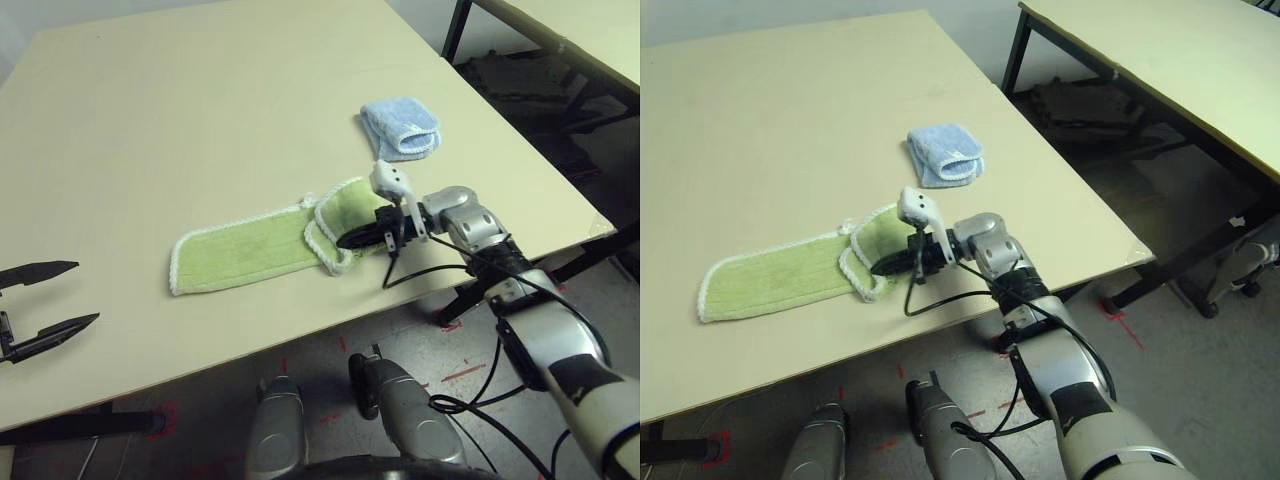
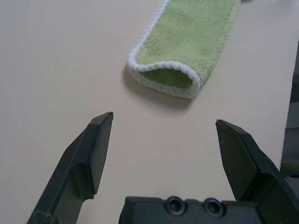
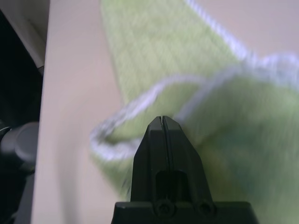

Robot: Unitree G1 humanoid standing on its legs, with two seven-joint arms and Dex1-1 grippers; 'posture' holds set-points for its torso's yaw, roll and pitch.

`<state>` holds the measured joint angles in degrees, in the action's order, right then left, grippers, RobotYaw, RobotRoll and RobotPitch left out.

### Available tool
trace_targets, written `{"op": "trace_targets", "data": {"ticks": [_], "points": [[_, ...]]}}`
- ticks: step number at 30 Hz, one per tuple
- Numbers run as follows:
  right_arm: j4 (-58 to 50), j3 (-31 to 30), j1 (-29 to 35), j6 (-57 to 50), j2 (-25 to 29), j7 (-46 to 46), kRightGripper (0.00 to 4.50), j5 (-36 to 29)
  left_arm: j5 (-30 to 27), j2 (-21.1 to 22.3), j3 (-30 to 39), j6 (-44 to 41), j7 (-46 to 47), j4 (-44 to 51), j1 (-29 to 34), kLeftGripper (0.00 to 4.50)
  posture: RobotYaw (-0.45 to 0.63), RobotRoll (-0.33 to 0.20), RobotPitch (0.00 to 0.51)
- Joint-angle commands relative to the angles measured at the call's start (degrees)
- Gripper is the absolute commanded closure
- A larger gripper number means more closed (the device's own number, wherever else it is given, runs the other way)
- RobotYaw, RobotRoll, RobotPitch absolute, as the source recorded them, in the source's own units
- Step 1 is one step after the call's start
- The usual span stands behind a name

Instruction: Fold the towel and set it aside.

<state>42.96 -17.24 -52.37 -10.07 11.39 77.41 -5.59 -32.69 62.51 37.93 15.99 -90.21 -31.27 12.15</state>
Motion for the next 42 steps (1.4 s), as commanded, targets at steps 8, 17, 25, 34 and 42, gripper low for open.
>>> {"op": "trace_targets", "data": {"ticks": [8, 17, 25, 34, 42], "points": [[8.00, 2.92, -4.82, 0.00, -2.95, -10.36, 4.45, 1.88, 0.89, -0.44, 0.83, 0.15, -0.11, -0.51, 0.18, 0.00, -0.01, 0.000, 0.188], [15.65, 6.73, -9.99, 2.79, -4.53, -15.15, 4.45, 1.86, 0.99, -0.75, 0.42, -0.05, 0.21, -0.28, -0.32, 0.00, -0.01, 0.000, 0.185], [14.45, 9.48, -10.35, 2.05, -4.13, -11.05, 4.45, -0.19, 1.09, -1.08, 1.05, -0.06, 0.33, 0.16, 0.30, 0.00, -0.01, 0.000, 0.181], [14.37, 13.20, -11.92, 0.60, 0.02, -3.75, 4.45, -3.37, 0.85, -1.42, 1.35, -0.57, 0.36, 1.25, 1.34, 0.00, -0.01, 0.000, 0.181], [18.35, 15.93, -13.50, 4.81, 3.40, 0.04, 4.45, -3.98, 0.87, -1.55, 1.39, -1.32, 0.64, 2.34, 1.71, 0.00, -0.02, 0.000, 0.179]]}}
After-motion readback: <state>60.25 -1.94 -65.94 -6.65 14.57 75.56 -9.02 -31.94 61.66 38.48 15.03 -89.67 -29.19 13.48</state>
